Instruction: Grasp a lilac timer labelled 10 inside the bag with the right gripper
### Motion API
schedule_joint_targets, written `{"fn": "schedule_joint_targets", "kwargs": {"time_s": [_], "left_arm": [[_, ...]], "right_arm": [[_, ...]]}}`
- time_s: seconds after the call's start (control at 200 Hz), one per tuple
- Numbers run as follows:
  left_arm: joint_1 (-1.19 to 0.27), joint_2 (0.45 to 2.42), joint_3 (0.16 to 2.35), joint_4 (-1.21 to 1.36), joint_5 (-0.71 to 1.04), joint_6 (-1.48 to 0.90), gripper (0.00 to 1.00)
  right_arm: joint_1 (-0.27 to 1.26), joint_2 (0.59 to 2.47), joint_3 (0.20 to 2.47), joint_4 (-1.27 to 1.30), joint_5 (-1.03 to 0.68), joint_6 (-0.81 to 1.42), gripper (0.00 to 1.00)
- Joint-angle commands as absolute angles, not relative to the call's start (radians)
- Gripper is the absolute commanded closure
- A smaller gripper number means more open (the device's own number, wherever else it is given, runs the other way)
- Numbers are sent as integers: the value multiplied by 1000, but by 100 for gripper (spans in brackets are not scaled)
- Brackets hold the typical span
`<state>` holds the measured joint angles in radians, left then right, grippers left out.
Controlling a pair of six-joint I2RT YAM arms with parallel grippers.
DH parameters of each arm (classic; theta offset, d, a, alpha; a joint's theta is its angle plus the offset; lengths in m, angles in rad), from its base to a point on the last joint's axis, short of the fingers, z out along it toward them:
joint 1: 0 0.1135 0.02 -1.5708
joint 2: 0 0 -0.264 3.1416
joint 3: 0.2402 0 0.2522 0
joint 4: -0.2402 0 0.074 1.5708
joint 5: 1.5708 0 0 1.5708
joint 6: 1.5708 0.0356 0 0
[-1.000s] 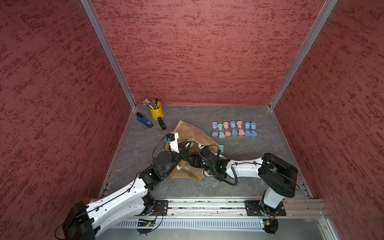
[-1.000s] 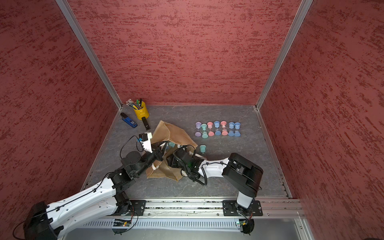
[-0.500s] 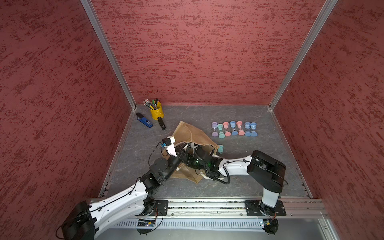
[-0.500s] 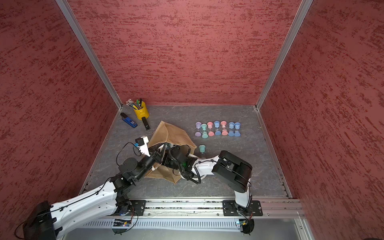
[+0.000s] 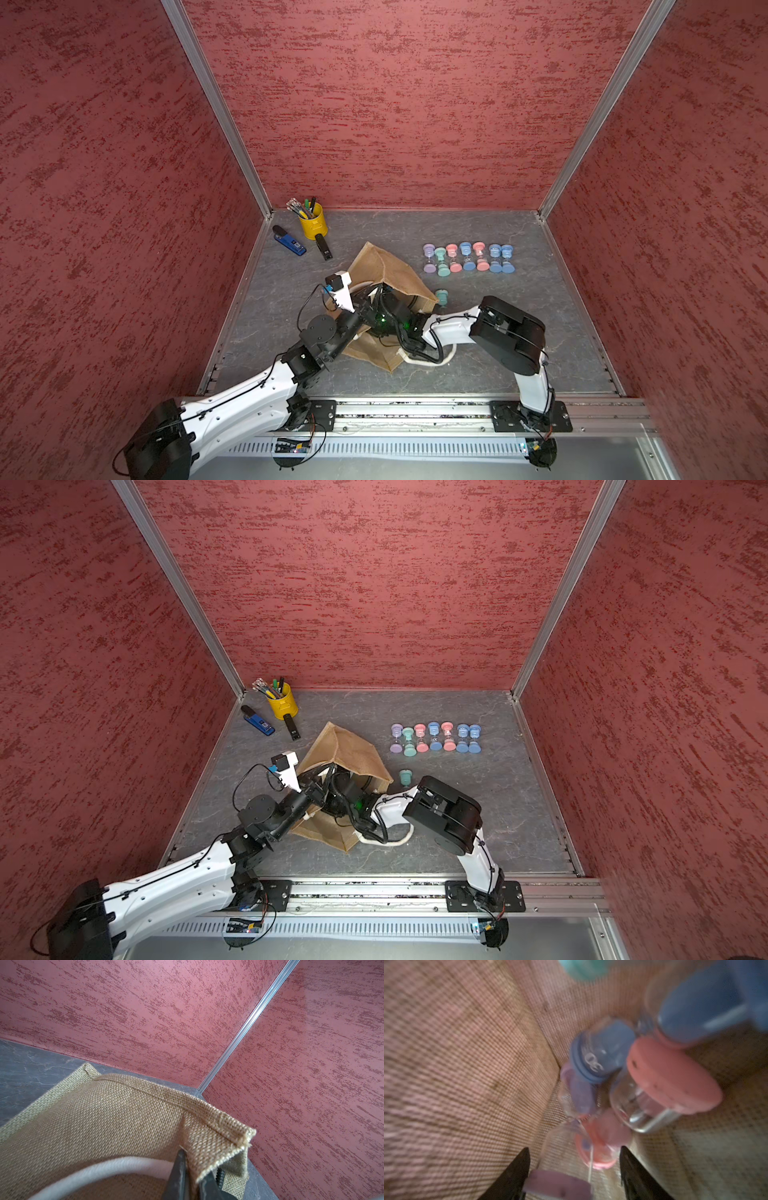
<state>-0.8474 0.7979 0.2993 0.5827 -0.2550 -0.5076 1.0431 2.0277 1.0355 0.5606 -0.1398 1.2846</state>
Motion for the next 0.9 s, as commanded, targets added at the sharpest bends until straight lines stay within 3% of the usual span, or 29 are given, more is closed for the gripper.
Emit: {"fn": "schedule_joint_targets", "kwargs": {"time_s": [0.0,0.306,0.897], "left_arm": [[-858,759,333,604,-202,-486,100],[-842,723,374,495,-192,-462,100],[-845,767,543,184,-544,-501,100]], "right_arm": [[1037,2038,1078,557,-159,1356,42],[1035,2008,1061,528,-97,1209,68],[1160,1581,768,575,154,635,79]]}}
